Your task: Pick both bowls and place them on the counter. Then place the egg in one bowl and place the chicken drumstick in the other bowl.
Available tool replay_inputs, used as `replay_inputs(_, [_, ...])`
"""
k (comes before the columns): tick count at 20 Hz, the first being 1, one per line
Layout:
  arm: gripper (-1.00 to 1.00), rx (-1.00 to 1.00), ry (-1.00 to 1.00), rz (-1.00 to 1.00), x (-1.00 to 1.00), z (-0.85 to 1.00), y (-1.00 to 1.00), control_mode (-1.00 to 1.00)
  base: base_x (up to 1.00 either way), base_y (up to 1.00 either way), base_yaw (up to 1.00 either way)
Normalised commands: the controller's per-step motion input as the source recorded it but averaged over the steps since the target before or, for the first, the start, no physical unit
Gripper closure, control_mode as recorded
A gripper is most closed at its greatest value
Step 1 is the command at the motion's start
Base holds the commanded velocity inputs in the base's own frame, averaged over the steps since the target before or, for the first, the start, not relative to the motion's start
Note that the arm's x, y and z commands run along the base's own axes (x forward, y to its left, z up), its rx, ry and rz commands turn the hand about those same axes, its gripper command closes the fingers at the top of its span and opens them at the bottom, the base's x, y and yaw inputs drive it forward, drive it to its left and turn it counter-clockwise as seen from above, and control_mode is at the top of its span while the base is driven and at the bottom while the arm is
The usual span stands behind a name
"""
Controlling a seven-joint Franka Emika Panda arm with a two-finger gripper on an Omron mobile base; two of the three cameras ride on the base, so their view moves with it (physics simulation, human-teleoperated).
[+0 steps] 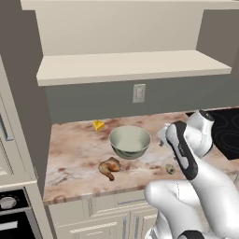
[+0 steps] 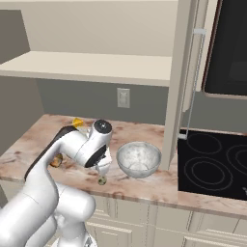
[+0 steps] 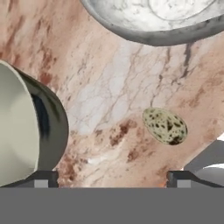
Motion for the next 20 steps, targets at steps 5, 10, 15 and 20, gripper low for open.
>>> replay_inputs(5, [-1.0,-0.07,0.0,0.1,-0.33,0.01,-0.14,-1.0,0.0,0.0,0.0])
replay_inputs(10, [-1.0,-0.18,0.08,0.1,-0.11,0.04,-0.01,-1.0,0.0,0.0,0.0])
replay_inputs(15, [-1.0,-0.21,0.1,0.11,0.0,0.0,-0.01,-1.0,0.0,0.0,0.0])
replay_inputs(20, [-1.0,-0.16,0.13,0.13,0.0,0.0,-0.12,-1.0,0.0,0.0,0.0])
